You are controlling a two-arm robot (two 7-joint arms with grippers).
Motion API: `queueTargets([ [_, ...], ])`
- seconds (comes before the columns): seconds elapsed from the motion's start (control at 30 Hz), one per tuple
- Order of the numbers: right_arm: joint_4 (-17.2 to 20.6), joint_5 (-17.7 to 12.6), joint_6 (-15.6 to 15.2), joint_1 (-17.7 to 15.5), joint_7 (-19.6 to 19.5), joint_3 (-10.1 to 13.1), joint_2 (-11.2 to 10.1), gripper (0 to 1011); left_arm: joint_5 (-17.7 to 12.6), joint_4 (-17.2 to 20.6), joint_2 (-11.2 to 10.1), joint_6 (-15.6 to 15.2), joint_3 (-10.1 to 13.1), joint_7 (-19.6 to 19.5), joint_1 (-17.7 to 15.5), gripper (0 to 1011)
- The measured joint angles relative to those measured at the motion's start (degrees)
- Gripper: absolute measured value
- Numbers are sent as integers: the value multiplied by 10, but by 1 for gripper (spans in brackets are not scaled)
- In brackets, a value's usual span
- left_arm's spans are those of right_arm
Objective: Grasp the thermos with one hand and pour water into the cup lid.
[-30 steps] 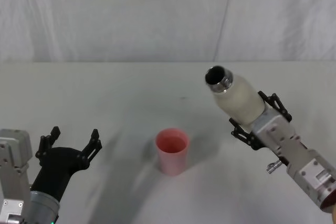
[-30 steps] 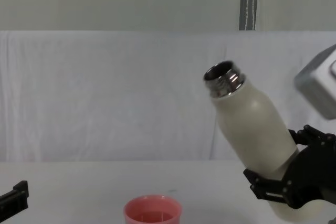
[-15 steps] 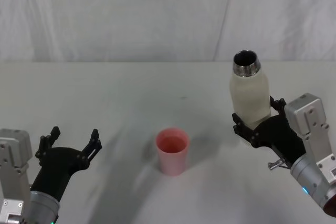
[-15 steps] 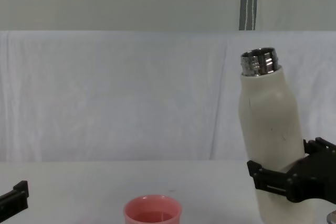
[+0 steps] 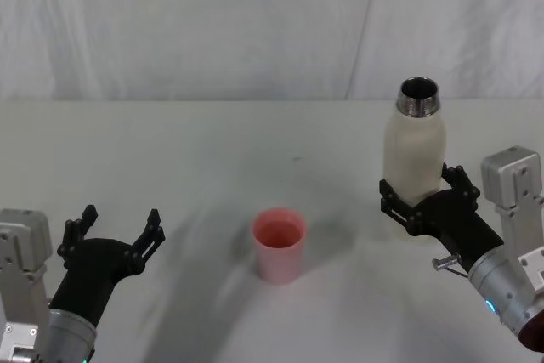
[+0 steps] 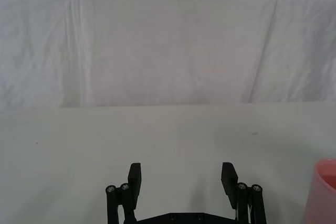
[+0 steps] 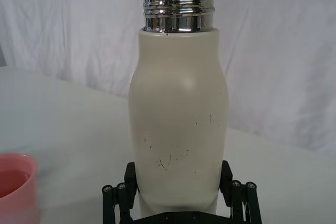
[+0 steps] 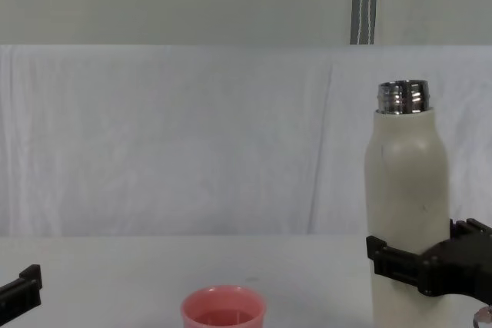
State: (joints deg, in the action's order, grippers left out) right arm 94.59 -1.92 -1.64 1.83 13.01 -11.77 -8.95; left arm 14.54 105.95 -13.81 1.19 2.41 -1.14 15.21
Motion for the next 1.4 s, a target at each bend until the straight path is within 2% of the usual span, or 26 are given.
queueTargets([
  [0.43,-18,-26,-1,7,-7,-2,-2,949,0,0,0,0,0,0,0,1001],
  [1.4,-61,-40,21,28,-16,-14,5,949,0,0,0,0,0,0,0,1001],
])
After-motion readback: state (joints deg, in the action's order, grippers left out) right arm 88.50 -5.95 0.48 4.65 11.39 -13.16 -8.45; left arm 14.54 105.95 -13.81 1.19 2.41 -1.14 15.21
